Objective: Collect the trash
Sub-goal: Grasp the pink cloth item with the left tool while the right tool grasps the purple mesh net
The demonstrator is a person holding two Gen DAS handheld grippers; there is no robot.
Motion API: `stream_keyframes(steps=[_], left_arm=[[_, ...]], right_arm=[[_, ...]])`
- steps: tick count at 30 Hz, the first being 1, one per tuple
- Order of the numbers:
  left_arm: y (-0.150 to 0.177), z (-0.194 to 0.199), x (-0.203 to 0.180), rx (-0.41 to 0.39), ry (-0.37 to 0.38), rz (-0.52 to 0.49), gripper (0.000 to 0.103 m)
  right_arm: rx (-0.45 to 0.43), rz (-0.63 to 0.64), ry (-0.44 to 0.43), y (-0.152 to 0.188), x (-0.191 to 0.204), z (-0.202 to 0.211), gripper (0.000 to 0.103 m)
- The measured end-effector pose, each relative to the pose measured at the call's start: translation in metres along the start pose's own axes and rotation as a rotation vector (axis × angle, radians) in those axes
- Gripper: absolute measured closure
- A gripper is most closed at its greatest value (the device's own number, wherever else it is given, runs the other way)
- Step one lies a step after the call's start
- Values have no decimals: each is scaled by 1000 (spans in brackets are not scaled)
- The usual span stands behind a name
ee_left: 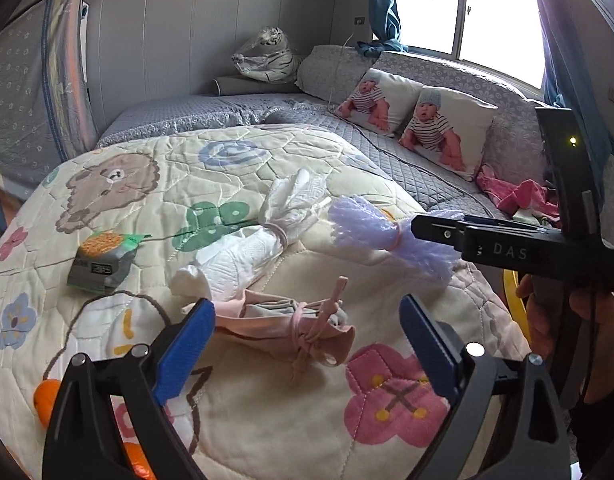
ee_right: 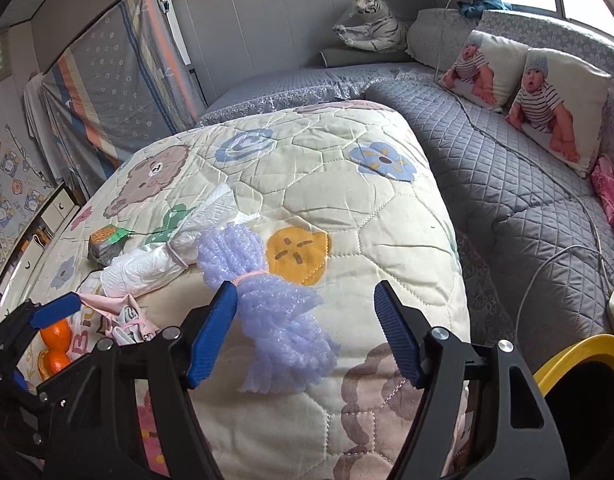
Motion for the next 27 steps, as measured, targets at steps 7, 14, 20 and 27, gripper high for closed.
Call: stream_keyframes(steps=[7,14,20,27], left_arm=[[5,-26,-11,70,30,14,38],[8,-36,-6,84,-10,19,63],[10,-36,3,81,-26,35,87],[11,-32,8,83,-21,61,98]], right_arm=[[48,2,-33,4,7,-15,53],[80,-12,-59,9,11,-22,69],[84,-7,-65,10,17,-22,84],[60,2,-53,6,21,-13,87]])
Point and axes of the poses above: each gripper's, at about its wrist camera, not at the fingertips, and z roughly against the way its jaws point, x to its left, y to its underside, the point moved 10 cm from there along -z, roughly the way its jaws point, and after that the axes turned 14 degrees about -y, right-handed, at the moved point
